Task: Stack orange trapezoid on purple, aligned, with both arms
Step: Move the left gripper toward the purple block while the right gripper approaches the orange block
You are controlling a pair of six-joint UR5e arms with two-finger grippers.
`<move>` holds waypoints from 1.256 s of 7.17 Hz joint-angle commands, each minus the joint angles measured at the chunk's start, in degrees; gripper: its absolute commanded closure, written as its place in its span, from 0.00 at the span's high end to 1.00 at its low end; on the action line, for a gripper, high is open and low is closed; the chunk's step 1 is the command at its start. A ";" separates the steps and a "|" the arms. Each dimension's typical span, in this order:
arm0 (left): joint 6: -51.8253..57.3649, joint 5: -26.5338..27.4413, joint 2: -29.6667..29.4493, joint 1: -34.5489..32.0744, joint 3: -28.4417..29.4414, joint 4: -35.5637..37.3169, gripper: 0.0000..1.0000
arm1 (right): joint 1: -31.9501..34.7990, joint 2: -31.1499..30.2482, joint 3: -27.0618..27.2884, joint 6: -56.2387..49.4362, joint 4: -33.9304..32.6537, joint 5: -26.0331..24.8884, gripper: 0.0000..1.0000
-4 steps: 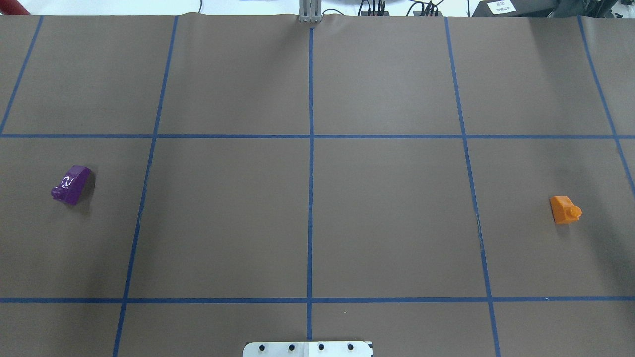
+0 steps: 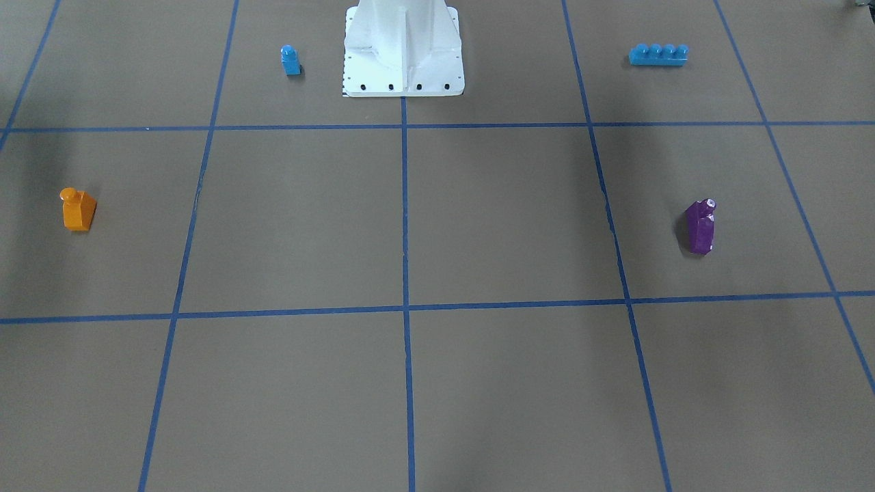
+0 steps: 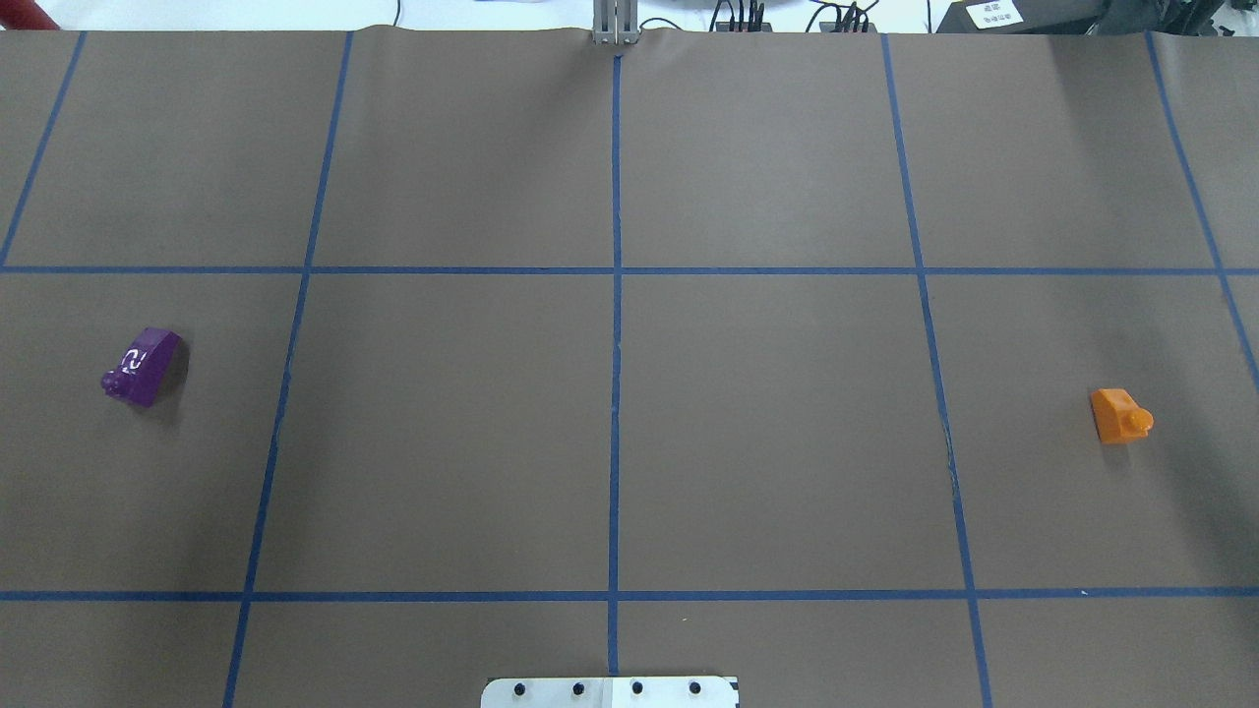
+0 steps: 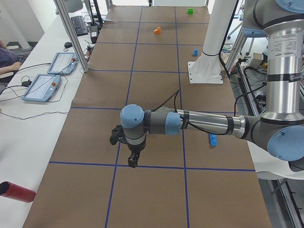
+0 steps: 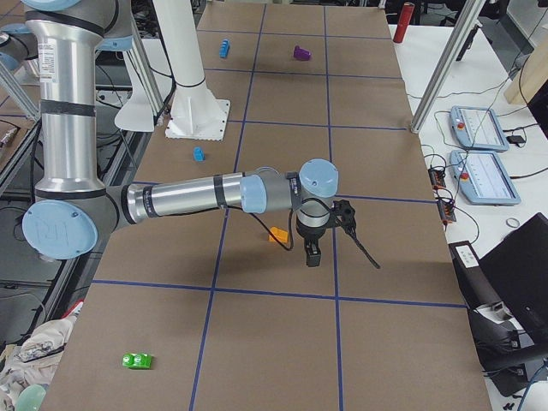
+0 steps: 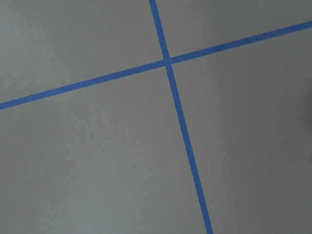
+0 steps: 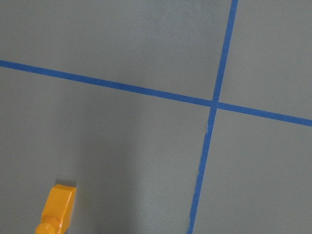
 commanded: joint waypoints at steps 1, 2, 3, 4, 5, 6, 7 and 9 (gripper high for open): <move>-0.44 0.08 -1.05 0.07 -1.92 -0.24 1.00 | -0.17 0.74 -0.02 0.41 0.00 0.00 1.00; -0.53 0.08 -1.76 0.24 -1.84 -4.15 1.00 | -1.83 1.78 0.15 3.81 0.17 -0.09 1.00; -0.88 0.16 -1.77 0.51 -0.10 -9.50 1.00 | -4.37 2.66 0.15 8.80 2.09 -0.18 1.00; -3.40 -0.27 -3.16 2.08 2.36 -10.34 1.00 | -7.27 2.67 0.06 14.77 6.37 -0.44 1.00; -8.82 -0.45 -3.09 2.27 2.73 -13.39 1.00 | -9.47 2.67 -0.02 19.09 9.29 -0.70 1.00; -10.36 -0.36 -2.91 3.66 3.52 -17.34 1.00 | -10.36 2.67 0.06 19.92 9.75 -0.70 1.00; -12.46 -0.36 -2.47 7.68 3.70 -19.81 1.00 | -10.81 2.67 0.06 19.93 9.75 -0.79 1.00; -31.54 -0.28 -0.98 15.95 3.61 -24.37 1.00 | -11.07 2.41 0.06 19.93 9.75 -0.79 1.00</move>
